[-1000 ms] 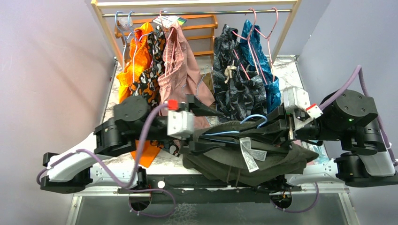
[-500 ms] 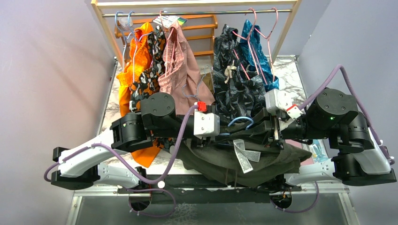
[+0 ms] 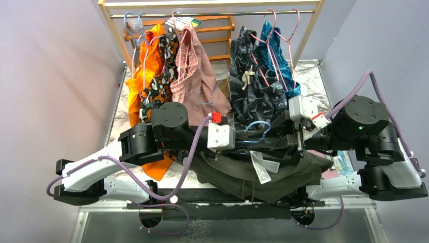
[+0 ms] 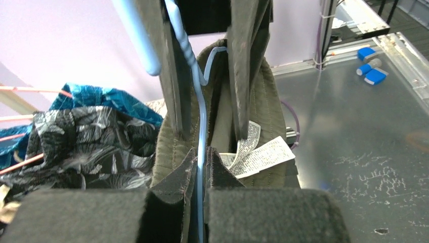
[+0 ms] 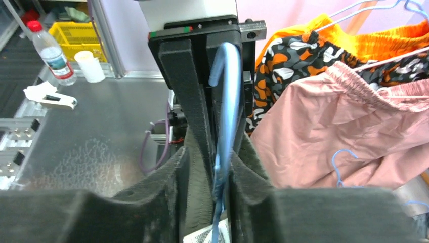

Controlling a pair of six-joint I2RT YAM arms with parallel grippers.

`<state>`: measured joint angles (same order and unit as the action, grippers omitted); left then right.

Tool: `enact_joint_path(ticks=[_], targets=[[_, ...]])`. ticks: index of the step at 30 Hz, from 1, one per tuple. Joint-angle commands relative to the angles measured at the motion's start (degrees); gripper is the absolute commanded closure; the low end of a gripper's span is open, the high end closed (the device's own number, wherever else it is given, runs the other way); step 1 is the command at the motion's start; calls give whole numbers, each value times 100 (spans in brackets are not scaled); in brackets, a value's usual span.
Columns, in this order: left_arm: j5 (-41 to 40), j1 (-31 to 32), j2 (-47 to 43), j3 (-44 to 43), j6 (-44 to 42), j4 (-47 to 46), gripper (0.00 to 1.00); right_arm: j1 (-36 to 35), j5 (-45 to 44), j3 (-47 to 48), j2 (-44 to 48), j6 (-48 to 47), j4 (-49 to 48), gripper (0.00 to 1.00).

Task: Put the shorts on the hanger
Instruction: Place the hanger at the clothesline.

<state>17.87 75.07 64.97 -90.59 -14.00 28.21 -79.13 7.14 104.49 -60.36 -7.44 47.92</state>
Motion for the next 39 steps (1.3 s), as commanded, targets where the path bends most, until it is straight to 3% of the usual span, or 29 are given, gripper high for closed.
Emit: enact_joint_path(ticks=[1, 4, 12, 23, 37, 39], targets=[[-481, -27, -356, 106, -24, -318, 100, -32, -304, 7, 218, -56, -170, 60], [-653, -27, -568, 129, -18, -313, 100, -34, -708, -64, 365, -72, 16, 54], [-917, -27, -890, -69, -24, -223, 100, -34, -1241, -200, 414, -239, 385, 53], [-1188, -27, -1161, -137, -17, -22, 100, -33, -1622, -191, 458, -462, 570, 69], [-1376, -27, -1489, -114, -42, 76, 100, -33, -2084, -366, 660, -377, 894, 68], [-1378, -27, -1525, -98, -25, 72, 100, -32, -1995, -309, 665, -337, 877, 62]])
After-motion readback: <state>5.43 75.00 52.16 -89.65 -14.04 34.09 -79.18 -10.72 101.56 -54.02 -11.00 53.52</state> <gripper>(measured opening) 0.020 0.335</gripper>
